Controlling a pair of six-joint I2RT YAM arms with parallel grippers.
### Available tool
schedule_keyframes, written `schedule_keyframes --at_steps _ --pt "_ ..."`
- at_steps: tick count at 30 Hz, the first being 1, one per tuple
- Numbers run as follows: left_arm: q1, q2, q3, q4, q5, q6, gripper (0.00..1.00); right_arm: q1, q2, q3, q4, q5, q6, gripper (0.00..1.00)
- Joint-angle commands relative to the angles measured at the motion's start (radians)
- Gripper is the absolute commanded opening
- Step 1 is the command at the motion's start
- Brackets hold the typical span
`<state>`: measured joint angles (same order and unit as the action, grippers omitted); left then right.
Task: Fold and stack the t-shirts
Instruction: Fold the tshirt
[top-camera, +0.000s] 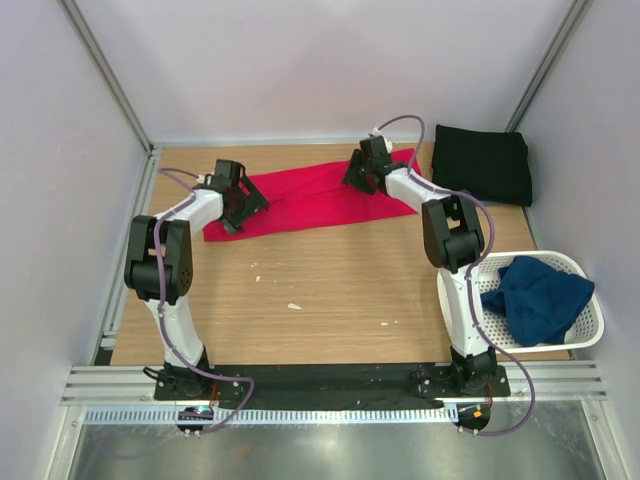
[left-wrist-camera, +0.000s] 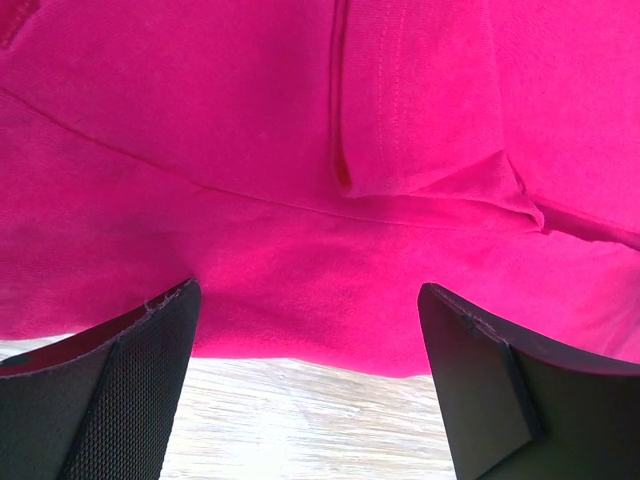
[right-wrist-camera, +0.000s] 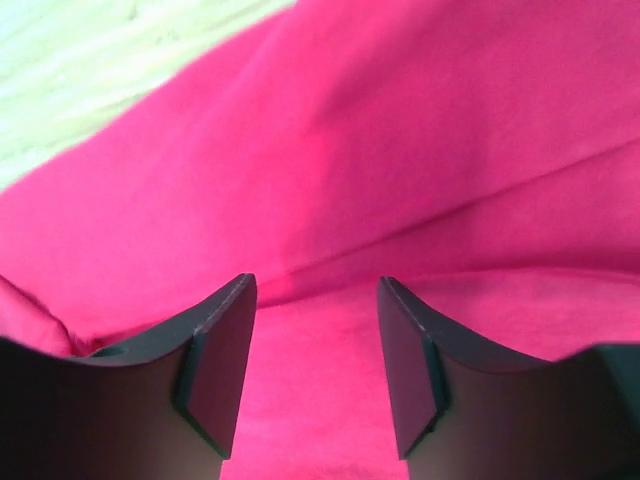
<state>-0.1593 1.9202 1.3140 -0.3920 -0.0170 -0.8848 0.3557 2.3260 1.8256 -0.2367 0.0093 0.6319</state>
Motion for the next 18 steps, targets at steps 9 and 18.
schedule_keyframes --at_steps 9,18 --pt "0.032 -0.086 0.076 0.021 0.009 -0.025 0.91 -0.09 -0.048 0.181 -0.116 -0.06 -0.329 0.68" --pt "0.04 0.013 0.099 0.033 -0.054 -0.152 0.91 -0.106 0.1 0.336 -0.156 0.032 -0.629 0.79"
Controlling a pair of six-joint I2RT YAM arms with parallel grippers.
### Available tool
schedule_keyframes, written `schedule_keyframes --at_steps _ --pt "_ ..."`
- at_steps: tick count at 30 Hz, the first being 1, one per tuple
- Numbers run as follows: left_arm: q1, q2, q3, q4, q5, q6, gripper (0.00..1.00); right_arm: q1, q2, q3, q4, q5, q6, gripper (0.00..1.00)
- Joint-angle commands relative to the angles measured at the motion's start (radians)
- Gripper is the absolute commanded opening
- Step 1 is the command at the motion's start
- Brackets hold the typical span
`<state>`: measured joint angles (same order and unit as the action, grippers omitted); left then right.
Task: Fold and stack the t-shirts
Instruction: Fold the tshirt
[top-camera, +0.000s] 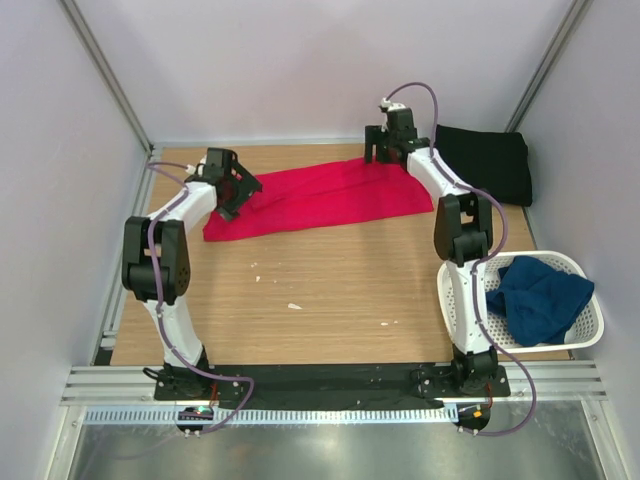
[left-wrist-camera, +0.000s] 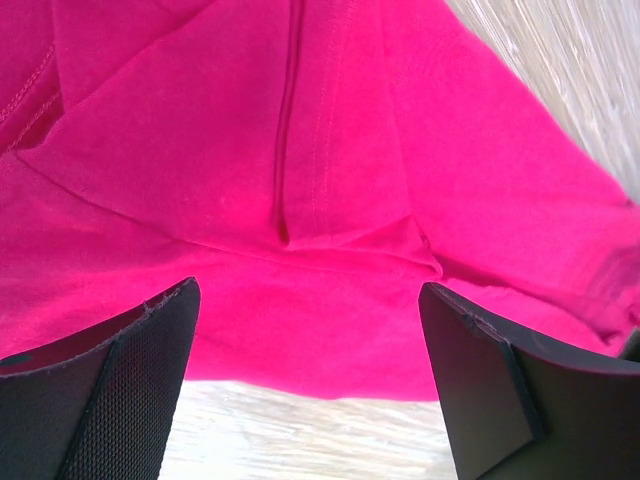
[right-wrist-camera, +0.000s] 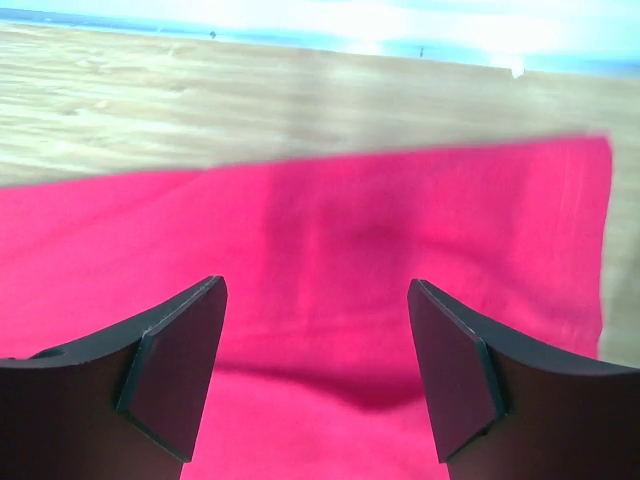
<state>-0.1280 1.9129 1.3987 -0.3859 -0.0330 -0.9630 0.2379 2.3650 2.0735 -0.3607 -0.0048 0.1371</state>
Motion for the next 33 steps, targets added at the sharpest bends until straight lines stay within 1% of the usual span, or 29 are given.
schedule_keyframes --at_steps 1,3,8,11,13,16,17,19,20,21,22,23,24,26,28,29,31,33 --pt "0.01 0.038 0.01 0.03 -0.048 -0.085 0.91 0.012 0.083 0.097 -0.044 0.058 -0.155 0.79" --pt "0.01 0.054 -0.003 0.044 -0.05 -0.101 0.91 0.012 0.106 0.07 -0.041 0.097 -0.151 0.8" --pt "0.027 0.084 -0.035 0.044 -0.038 -0.106 0.91 0.012 0.125 0.033 -0.105 0.089 -0.117 0.8" --pt "0.045 0.074 -0.047 0.033 -0.036 -0.071 0.91 0.012 0.105 -0.015 -0.128 0.069 -0.081 0.8" --pt "0.062 0.078 -0.035 -0.005 -0.039 -0.042 0.91 0.014 0.079 -0.045 -0.15 0.054 -0.056 0.8" --pt "0.077 0.098 0.003 -0.039 -0.044 0.013 0.91 0.015 0.008 -0.18 -0.152 0.031 -0.002 0.8" --pt "0.086 0.106 0.016 -0.045 -0.041 0.032 0.91 0.02 -0.018 -0.263 -0.143 0.025 0.008 0.8" --pt "0.094 0.138 0.055 -0.051 -0.028 0.047 0.91 0.024 -0.097 -0.349 -0.133 0.028 0.039 0.8" --pt "0.094 0.155 0.075 -0.056 -0.028 0.053 0.91 0.031 -0.125 -0.433 -0.129 0.032 0.051 0.8" --pt "0.094 0.173 0.097 -0.064 -0.024 0.062 0.91 0.034 -0.151 -0.475 -0.127 0.031 0.08 0.8" --pt "0.094 0.21 0.15 -0.082 -0.015 0.063 0.91 0.037 -0.211 -0.515 -0.126 0.023 0.093 0.8" --pt "0.096 0.227 0.175 -0.088 -0.01 0.064 0.9 0.041 -0.237 -0.597 -0.123 0.019 0.108 0.8" --pt "0.094 0.242 0.204 -0.093 -0.005 0.066 0.9 0.058 -0.268 -0.639 -0.118 -0.016 0.12 0.8" --pt "0.096 0.296 0.285 -0.108 0.002 0.066 0.9 0.081 -0.344 -0.757 -0.109 -0.027 0.163 0.8" --pt "0.094 0.334 0.336 -0.113 0.016 0.066 0.9 0.126 -0.383 -0.832 -0.097 -0.027 0.205 0.8" --pt "0.094 0.375 0.395 -0.116 0.027 0.066 0.9 0.139 -0.413 -0.908 -0.066 -0.032 0.214 0.8" --pt "0.094 0.415 0.457 -0.119 0.08 0.067 0.89 0.175 -0.427 -0.96 -0.057 -0.026 0.239 0.79" --pt "0.093 0.481 0.546 -0.12 0.143 0.072 0.88 0.195 -0.447 -1.007 -0.081 -0.03 0.268 0.79"
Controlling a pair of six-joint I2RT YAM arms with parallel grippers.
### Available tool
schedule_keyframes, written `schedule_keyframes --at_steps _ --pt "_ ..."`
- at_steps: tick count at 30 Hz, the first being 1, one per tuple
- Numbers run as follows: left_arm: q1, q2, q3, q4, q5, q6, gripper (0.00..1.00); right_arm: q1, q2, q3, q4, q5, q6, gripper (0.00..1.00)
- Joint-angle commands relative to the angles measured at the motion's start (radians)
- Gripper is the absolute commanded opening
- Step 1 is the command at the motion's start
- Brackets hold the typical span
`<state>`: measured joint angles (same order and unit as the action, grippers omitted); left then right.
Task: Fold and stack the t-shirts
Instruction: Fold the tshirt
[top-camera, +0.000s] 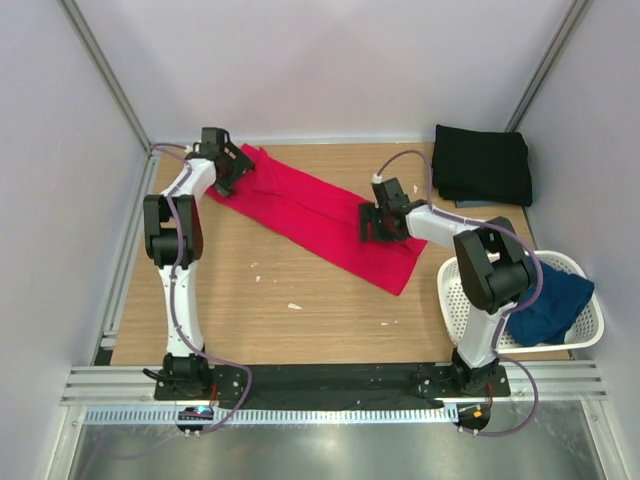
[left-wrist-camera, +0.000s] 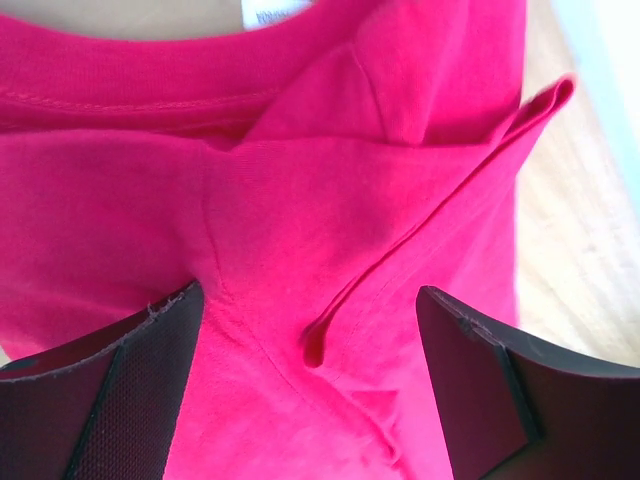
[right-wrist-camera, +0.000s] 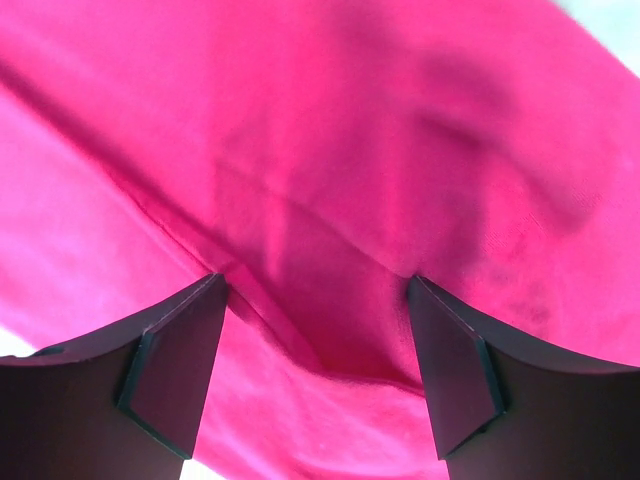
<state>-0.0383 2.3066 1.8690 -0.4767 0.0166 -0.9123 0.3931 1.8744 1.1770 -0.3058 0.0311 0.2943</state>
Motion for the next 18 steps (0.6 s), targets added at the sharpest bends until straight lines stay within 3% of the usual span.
schedule_keyframes --at_steps 1,10,18 --pt "0.002 0.111 0.102 -0.028 0.112 0.026 0.87 0.059 0.031 -0.125 -0.159 -0.06 0.118 0.78" --pt "-0.043 0.243 0.332 -0.017 0.181 0.104 0.86 0.262 -0.164 -0.321 -0.164 -0.137 0.224 0.78" --pt "-0.106 0.293 0.435 0.006 0.253 0.216 0.86 0.511 -0.162 -0.346 -0.142 -0.163 0.338 0.77"
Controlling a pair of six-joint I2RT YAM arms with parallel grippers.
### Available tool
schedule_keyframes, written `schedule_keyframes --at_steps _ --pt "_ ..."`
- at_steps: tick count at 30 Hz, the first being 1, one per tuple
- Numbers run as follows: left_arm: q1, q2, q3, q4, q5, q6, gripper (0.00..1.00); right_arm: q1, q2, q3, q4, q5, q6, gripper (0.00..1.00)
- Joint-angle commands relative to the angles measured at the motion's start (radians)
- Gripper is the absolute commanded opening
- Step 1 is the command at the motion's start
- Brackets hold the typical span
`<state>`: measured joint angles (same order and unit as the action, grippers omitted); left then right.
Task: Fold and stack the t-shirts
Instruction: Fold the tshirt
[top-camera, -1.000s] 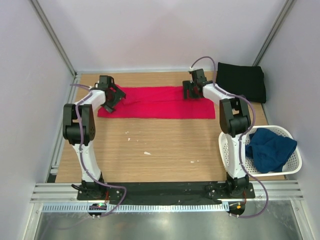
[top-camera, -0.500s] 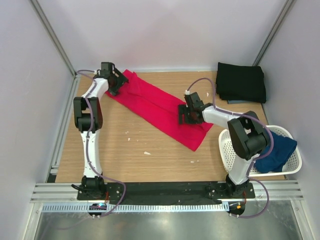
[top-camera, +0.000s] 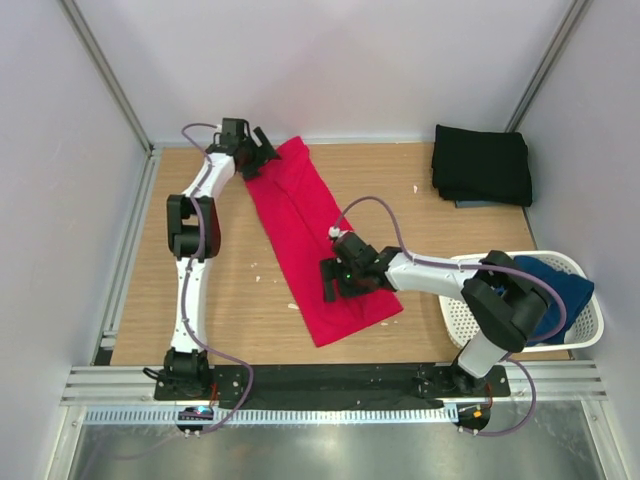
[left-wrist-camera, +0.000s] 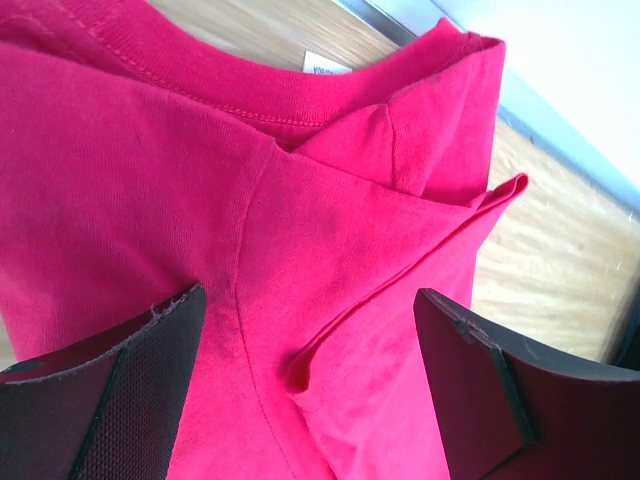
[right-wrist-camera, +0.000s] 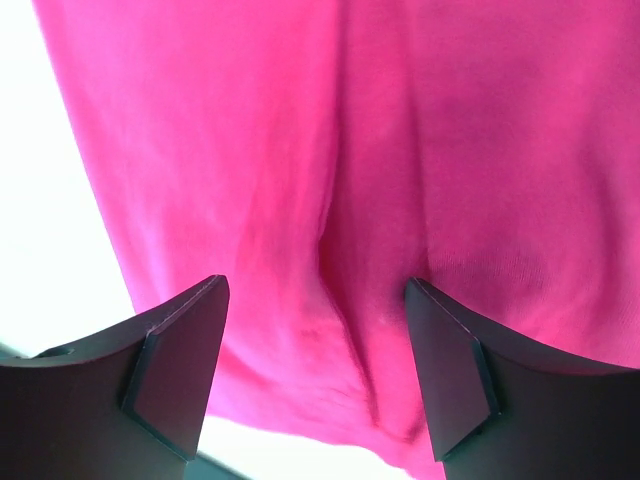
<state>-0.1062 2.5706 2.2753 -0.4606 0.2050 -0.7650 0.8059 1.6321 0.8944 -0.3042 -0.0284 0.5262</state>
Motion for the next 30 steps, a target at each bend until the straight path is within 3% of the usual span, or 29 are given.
schedule_keyframes --at_steps 1,12,16,23,27,30 --pt "-0.049 0.036 0.035 0.003 0.069 0.087 0.87 0.12 0.083 -0.054 -0.16 -0.078 0.112 0.77" --pt "-0.148 0.083 0.096 0.026 0.117 0.105 0.88 0.23 0.063 0.073 -0.246 -0.025 0.084 0.77" --pt "-0.15 0.025 0.11 0.04 0.128 0.105 0.88 0.217 -0.007 0.204 -0.37 0.136 0.064 0.79" --pt "-0.153 -0.188 0.053 0.106 0.105 0.13 0.88 -0.045 -0.096 0.466 -0.432 0.231 0.031 0.83" --pt "-0.184 -0.273 -0.003 0.03 -0.073 0.232 0.85 -0.16 -0.114 0.494 -0.406 0.396 -0.023 0.89" --pt "-0.214 -0.268 0.018 -0.089 -0.199 0.364 0.72 -0.232 -0.091 0.514 -0.415 0.461 -0.06 0.92"
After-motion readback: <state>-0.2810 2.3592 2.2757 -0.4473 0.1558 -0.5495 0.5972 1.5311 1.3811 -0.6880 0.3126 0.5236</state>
